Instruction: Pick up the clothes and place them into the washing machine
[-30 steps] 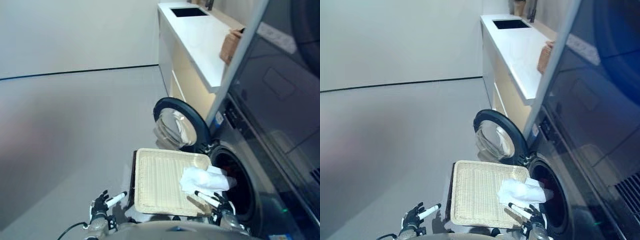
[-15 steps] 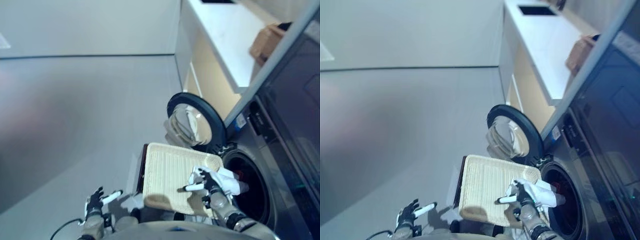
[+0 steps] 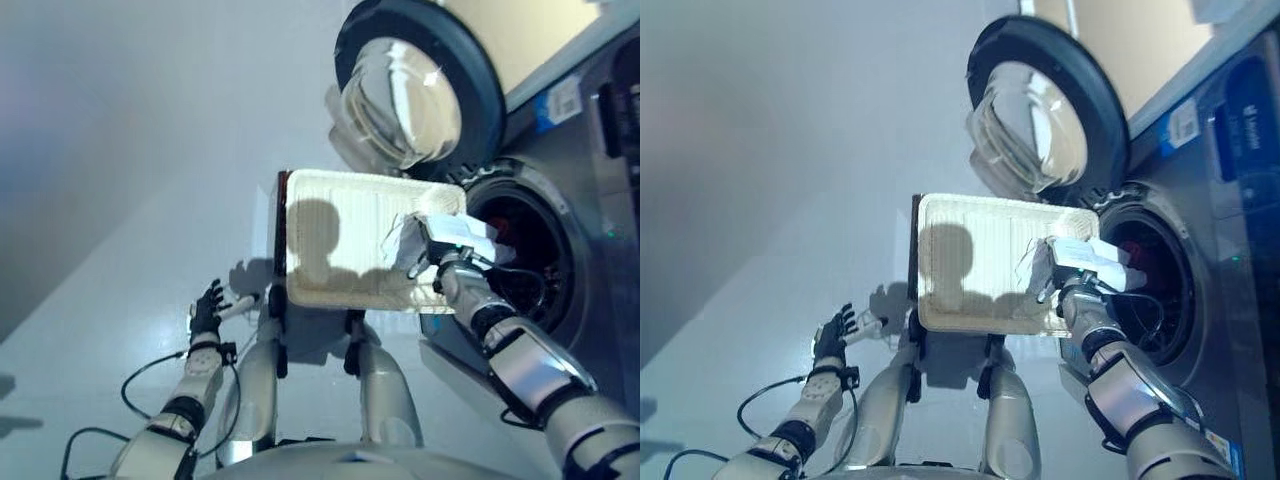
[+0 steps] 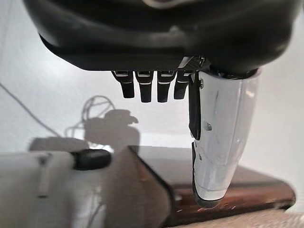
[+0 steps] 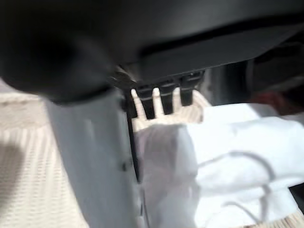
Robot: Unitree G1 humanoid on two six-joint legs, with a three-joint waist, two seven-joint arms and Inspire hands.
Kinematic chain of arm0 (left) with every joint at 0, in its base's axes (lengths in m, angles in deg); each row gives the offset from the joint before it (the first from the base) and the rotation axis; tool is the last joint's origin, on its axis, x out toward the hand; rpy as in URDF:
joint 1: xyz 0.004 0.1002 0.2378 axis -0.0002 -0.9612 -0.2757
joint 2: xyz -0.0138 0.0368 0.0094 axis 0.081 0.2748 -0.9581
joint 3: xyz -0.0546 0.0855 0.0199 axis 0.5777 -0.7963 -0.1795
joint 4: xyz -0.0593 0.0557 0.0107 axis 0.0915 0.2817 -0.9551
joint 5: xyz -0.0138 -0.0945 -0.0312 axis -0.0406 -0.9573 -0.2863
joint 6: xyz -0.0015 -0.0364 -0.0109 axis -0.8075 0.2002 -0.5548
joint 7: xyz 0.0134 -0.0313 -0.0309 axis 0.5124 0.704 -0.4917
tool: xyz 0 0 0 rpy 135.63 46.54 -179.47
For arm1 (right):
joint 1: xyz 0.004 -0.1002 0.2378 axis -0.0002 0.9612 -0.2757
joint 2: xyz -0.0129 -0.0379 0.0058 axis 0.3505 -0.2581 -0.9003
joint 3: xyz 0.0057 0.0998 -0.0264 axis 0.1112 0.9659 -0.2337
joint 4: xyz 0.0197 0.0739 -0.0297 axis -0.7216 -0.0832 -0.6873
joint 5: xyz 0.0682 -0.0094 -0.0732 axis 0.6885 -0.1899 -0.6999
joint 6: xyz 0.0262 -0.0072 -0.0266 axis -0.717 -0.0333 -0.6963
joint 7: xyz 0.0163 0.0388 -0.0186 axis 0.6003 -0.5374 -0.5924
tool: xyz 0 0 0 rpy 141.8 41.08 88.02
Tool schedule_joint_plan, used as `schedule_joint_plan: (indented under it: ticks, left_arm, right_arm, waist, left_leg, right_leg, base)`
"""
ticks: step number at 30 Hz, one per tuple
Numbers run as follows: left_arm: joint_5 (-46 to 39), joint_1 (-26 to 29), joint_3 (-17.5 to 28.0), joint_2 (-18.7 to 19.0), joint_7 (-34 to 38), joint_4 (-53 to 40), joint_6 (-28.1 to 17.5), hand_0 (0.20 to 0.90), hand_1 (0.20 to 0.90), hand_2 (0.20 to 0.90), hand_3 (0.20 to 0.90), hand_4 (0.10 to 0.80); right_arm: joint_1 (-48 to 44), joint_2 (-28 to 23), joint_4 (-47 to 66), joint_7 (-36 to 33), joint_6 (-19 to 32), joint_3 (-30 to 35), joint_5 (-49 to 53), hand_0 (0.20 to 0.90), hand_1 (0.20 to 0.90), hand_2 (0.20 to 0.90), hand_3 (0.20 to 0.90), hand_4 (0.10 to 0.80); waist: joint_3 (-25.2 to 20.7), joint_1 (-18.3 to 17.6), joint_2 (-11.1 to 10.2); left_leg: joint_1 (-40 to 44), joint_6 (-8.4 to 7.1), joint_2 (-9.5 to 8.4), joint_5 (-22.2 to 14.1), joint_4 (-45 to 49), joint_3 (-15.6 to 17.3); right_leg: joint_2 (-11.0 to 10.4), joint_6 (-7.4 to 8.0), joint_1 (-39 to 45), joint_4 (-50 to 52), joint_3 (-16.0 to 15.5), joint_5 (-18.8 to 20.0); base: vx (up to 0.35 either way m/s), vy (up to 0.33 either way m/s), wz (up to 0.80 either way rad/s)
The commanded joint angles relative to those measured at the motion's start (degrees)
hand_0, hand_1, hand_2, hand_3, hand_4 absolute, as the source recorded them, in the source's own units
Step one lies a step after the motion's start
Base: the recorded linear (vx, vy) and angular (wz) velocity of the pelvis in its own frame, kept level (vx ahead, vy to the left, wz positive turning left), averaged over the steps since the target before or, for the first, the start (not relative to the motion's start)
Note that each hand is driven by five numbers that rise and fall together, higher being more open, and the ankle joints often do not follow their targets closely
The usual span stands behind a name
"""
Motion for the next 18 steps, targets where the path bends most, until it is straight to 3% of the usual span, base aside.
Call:
schedule_joint_plan:
  ticks: [1, 5, 10, 18]
  left_arm:
    - [-2.94, 0.27, 1.09, 3.17, 2.4, -2.54, -2.95, 0.9, 0.9, 0.9, 0.9, 0.8]
    - [-4.99, 0.45, 1.42, 3.45, 3.0, -5.93, -2.68, 0.9, 0.9, 0.9, 0.9, 0.8]
    - [-5.52, 0.32, 2.35, 3.53, 3.7, -7.21, -2.32, 0.9, 0.9, 0.9, 0.9, 0.8]
    - [-6.5, 1.91, 3.64, 3.51, 5.23, -9.54, -3.24, 0.9, 0.9, 0.9, 0.9, 0.8]
  right_arm:
    - [-6.51, -7.37, -1.43, -4.1, -4.1, -2.03, -2.56, 0.9, 0.9, 0.9, 0.9, 0.8]
    - [-9.79, -11.89, -4.45, -4.9, -5.59, -3.02, -3.11, 0.9, 0.9, 0.9, 0.9, 0.8]
    - [-9.75, -14.1, -5.08, -4.83, -5.86, -3.51, -3.79, 0.9, 0.9, 0.9, 0.9, 0.8]
    - [-7.12, -11.81, -4.0, -5.28, -5.37, -3.46, -3.09, 0.9, 0.9, 0.9, 0.9, 0.8]
  waist:
    - [-1.38, -0.88, -1.04]
    - [-0.28, -0.85, -0.6]
    - [0.58, -0.9, -0.48]
    - [2.48, -0.93, 0.33]
  left_leg:
    - [-6.49, -5.29, 1.48, -0.25, 5.8, -3.84]
    - [-11.98, -5.72, 1.48, 0.01, 7.57, -5.34]
    - [-16.38, -5.75, 1.5, -0.09, 8.89, -6.2]
    - [-21.89, -5.77, 1.36, 0.84, 8.9, -7.34]
  right_leg:
    - [-3.23, 5.22, -1.26, 6.32, 0.45, -5.05]
    - [-2.8, 4.91, -7.22, 9.15, 0.33, -5.29]
    - [-2.34, 4.75, -11.75, 11.0, 0.72, -5.81]
    - [-2.42, 4.89, -17.5, 12.21, 0.39, -5.73]
  base:
    - [-0.005, -0.062, 0.21]
    - [-0.012, -0.057, 0.14]
    - [-0.007, -0.035, 0.05]
    - [-0.004, -0.026, 0.02]
